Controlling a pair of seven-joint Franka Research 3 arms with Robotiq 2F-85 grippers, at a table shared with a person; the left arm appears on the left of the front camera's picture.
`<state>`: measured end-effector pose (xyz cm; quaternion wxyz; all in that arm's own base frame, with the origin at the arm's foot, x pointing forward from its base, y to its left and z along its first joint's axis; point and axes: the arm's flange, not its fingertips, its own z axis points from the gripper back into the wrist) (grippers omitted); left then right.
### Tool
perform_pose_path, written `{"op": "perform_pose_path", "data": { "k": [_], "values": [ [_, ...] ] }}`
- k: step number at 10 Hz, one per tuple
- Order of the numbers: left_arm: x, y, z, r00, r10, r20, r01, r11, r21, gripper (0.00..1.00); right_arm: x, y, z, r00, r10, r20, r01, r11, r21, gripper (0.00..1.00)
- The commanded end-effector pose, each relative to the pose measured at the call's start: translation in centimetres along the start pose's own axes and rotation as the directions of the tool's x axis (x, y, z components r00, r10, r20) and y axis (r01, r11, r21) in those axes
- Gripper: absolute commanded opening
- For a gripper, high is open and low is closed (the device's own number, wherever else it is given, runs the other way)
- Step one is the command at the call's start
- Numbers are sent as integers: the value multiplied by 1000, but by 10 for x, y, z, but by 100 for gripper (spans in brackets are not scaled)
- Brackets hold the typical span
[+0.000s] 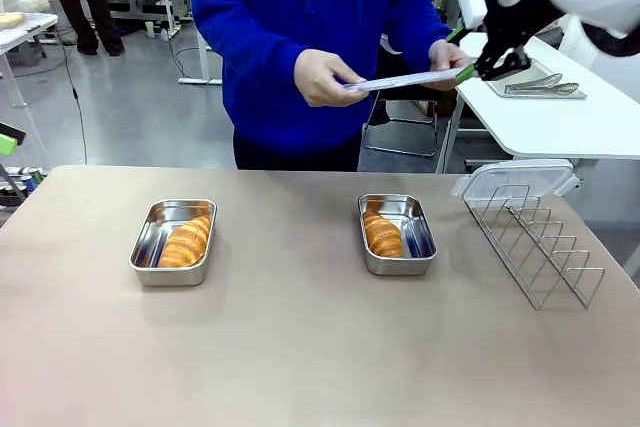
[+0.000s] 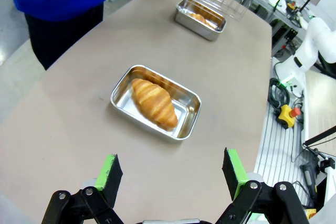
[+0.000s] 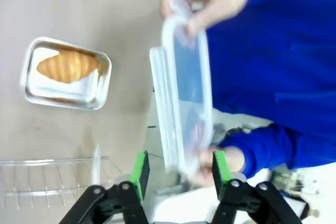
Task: Place the bread in airtight containers.
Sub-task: Release when the human grabs the Airtight Container lid.
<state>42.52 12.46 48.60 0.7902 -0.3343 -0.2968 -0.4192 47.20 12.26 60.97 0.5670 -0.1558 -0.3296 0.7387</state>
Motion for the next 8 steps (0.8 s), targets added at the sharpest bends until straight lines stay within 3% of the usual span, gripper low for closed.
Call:
{"op": "perform_pose_path", "data": {
  "k": [1, 2, 5, 8],
  "values": [
    [0, -2, 2, 1000, -17, 1, 17, 1000, -10, 100, -15, -11, 29, 952, -299, 69, 294, 952, 84, 100],
    [0, -2, 2, 1000, -17, 1, 17, 1000, -10, 100, -31, -11, 36, 901, -419, 111, 404, 904, 138, 100],
    [0, -2, 2, 1000, -17, 1, 17, 1000, -10, 100, -109, 6, 57, 719, -686, 112, 649, 721, 243, 100],
    [0, -2, 2, 1000, -17, 1, 17, 1000, -10, 100, -175, 52, 67, 557, -806, 202, 761, 592, 266, 100]
  ]
}}
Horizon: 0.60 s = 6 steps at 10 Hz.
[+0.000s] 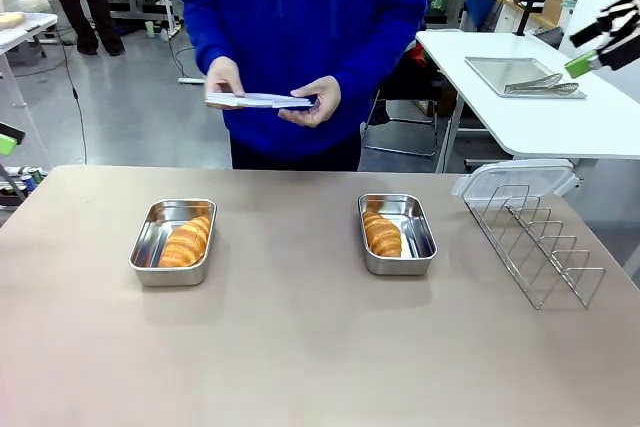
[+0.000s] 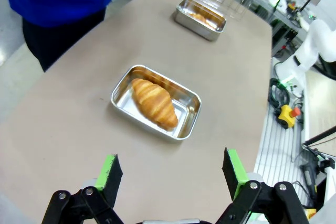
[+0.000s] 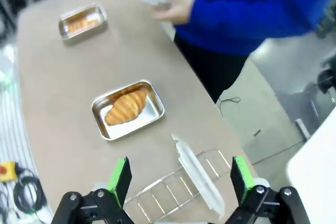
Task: Place the bread in airtight containers.
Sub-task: Release when the human grabs the Airtight Container lid.
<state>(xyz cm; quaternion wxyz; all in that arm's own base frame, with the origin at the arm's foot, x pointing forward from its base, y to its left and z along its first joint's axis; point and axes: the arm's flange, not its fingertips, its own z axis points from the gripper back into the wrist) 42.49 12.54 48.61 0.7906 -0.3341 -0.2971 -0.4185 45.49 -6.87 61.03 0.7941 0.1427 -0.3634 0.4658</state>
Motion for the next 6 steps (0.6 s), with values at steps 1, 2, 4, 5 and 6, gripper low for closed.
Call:
{"op": "perform_pose_path", "data": {
  "k": [1, 2, 4, 5, 6],
  "values": [
    [1, -2, 1, 1000, -18, 0, 18, 1000, -11, 100, -38, 3, 4, 989, -74, 127, 74, 997, 0, 100],
    [1, -2, 1, 1000, -18, 0, 18, 1000, -11, 100, -60, 1, 9, 979, -102, 176, 104, 995, -6, 100],
    [1, -2, 1, 1000, -18, 0, 18, 1000, -11, 100, -87, 0, 13, 968, -107, 228, 112, 994, -8, 100],
    [1, -2, 1, 1000, -18, 0, 18, 1000, -11, 100, -92, -1, 16, 963, -95, 252, 101, 995, -10, 100],
    [1, -2, 1, 1000, -18, 0, 18, 1000, -11, 100, -92, 0, 17, 964, -85, 250, 89, 996, -6, 100]
  ]
}}
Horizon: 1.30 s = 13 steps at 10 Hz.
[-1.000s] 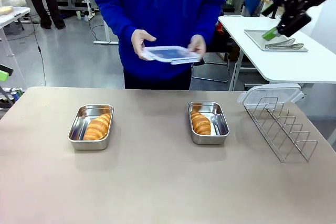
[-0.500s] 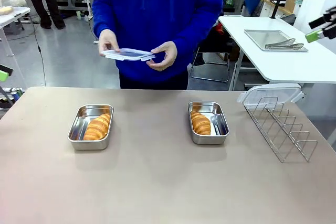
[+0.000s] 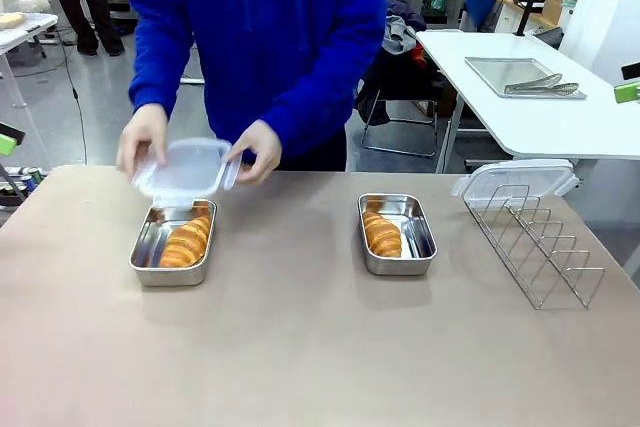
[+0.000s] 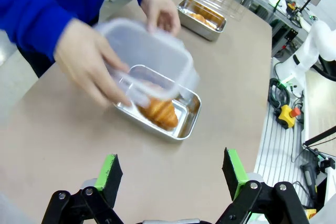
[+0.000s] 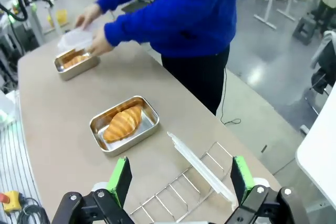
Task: Place the bread in airtight containers.
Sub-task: Release when the human grabs the Airtight Container lid, then pick up one Airtight Container lid and hand it to the human.
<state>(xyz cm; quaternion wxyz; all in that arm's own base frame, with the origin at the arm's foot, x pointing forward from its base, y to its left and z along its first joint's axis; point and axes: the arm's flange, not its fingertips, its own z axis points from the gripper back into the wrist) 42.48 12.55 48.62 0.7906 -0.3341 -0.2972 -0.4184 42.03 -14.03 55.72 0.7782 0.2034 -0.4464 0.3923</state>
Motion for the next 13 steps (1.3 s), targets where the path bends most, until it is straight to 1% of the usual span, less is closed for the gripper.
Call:
{"op": "perform_pose_path", "data": {
  "k": [1, 2, 13],
  "values": [
    [1, -2, 1, 1000, -18, 0, 18, 1000, -11, 100, 4, 1, -2, 994, 76, 72, -76, 997, -6, 100],
    [1, -2, 1, 1000, -18, 0, 18, 1000, -11, 100, 0, 0, 0, 1000, 0, 0, 0, 1000, 0, 100],
    [1, -2, 1, 1000, -18, 0, 18, 1000, -11, 100, 0, 0, 0, 1000, 0, 0, 0, 1000, 0, 100]
  ]
}}
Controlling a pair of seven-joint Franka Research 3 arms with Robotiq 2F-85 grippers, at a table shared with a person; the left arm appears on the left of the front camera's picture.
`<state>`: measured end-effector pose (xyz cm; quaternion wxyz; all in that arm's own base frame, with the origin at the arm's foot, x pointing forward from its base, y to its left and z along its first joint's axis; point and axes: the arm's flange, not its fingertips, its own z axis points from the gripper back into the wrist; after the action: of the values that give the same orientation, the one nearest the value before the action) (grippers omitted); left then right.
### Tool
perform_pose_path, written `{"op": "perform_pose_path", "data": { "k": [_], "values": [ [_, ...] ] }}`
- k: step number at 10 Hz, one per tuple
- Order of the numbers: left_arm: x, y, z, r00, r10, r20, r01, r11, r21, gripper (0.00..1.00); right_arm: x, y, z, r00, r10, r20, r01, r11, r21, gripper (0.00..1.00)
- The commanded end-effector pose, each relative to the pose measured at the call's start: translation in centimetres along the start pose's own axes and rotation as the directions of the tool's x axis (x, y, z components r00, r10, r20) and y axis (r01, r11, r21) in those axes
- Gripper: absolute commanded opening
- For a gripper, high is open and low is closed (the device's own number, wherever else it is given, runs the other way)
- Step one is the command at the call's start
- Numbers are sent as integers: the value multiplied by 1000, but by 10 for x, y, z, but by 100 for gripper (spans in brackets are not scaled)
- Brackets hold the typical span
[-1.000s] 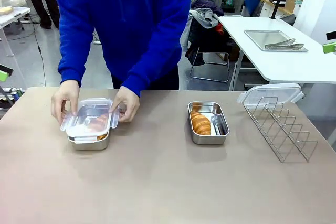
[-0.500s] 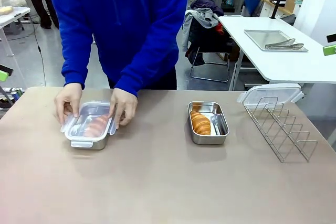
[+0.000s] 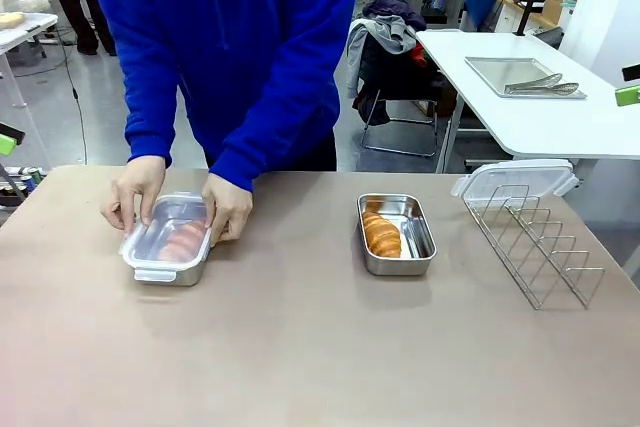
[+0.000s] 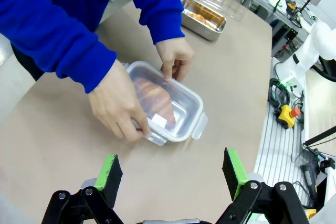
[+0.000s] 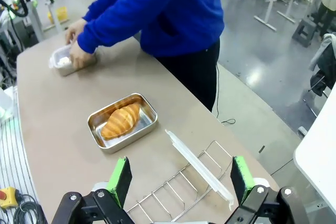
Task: Place the bread in airtight containers.
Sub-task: Pick up one Airtight Container lid and hand it to the human.
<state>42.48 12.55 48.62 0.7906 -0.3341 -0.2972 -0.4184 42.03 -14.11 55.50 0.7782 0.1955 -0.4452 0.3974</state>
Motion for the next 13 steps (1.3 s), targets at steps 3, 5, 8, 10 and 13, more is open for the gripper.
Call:
{"op": "perform_pose_path", "data": {
  "k": [3, 5, 8, 10, 13],
  "values": [
    [1, -2, 1, 1000, -18, 0, 18, 1000, -11, 100, 4, -6, -49, 957, 137, -256, -161, 984, -75, 100],
    [1, -2, 1, 1000, -18, 0, 18, 1000, -11, 100, 4, -1, -89, 866, 312, -391, -348, 937, -24, 100],
    [1, -2, 1, 1000, -18, 0, 18, 1000, -11, 100, -6, 11, -133, 703, 516, -489, -536, 837, 113, 100],
    [1, -2, 1, 1000, -18, 0, 18, 1000, -11, 100, -15, 12, -160, 611, 586, -531, -587, 786, 193, 100],
    [1, -2, 1, 1000, -18, 0, 18, 1000, -11, 100, -25, 4, -188, 537, 626, -566, -593, 757, 275, 100]
  ]
}}
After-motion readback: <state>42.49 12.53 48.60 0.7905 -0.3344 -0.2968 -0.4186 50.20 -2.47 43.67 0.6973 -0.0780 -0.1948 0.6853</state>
